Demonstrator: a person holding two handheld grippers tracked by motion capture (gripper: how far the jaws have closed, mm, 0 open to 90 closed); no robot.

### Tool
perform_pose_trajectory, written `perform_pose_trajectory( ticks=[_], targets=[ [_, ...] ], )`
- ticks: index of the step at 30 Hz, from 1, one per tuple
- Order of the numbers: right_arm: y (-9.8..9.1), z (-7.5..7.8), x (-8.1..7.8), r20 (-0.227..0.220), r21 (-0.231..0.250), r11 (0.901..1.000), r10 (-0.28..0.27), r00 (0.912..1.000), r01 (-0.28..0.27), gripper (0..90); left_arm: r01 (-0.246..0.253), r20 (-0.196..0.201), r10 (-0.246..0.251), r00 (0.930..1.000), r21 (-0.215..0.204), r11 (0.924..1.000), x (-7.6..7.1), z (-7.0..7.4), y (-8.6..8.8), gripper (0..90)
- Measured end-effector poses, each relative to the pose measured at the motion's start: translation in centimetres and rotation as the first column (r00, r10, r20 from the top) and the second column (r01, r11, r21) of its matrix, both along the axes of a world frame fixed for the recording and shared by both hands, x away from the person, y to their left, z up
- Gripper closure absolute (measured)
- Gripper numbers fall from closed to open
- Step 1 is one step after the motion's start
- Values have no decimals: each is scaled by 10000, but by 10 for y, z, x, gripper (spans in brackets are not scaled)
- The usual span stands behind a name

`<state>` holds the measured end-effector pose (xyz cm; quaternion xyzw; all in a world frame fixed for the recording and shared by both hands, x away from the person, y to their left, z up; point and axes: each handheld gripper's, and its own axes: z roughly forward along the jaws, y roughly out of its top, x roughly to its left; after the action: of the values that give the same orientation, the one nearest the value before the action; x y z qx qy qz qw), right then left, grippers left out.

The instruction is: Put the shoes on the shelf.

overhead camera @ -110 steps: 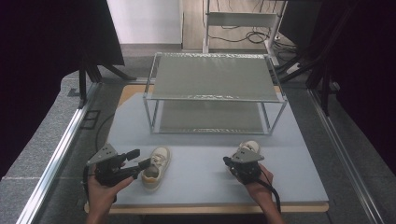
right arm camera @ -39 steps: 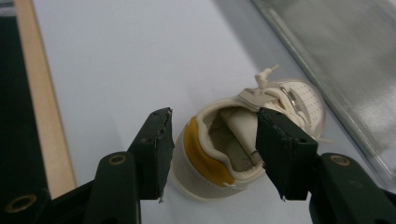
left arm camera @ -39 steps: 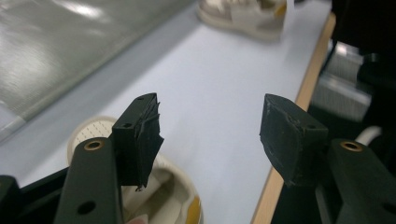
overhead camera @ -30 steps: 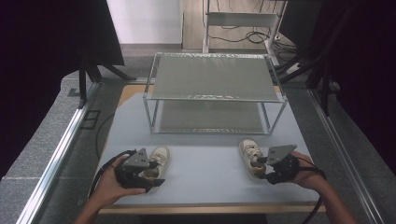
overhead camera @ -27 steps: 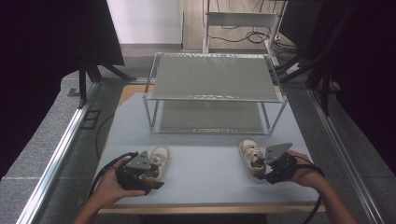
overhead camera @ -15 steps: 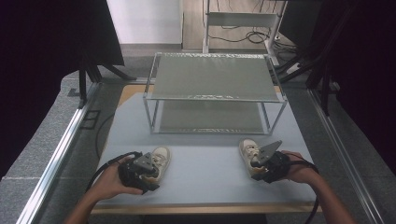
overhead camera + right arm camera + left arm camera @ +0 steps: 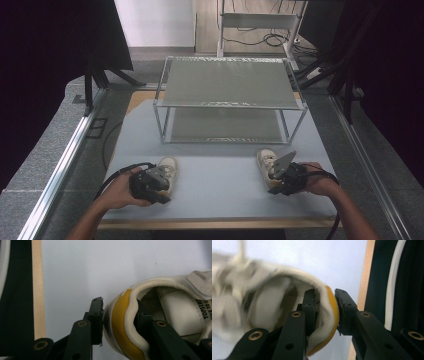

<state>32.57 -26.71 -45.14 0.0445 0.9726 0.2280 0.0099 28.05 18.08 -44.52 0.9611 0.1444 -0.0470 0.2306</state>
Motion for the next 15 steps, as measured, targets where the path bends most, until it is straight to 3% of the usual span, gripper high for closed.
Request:
perform_pose_trajectory(
  ticks=[5,9,15],
  targets=[
    [1,1,-4,310,-141,9998,144,9994,-140,674,340,239,-347,9991,279,9990,-1,3,-6,727],
    [2,5,-10,476,36,9993,370,9982,-372,674,697,352,-697,9969,17,9976,-2,6,-11,725],
    [4,16,-15,851,259,9986,447,9954,-470,674,845,912,-827,9924,-167,9963,-2,17,-23,726]
  ],
)
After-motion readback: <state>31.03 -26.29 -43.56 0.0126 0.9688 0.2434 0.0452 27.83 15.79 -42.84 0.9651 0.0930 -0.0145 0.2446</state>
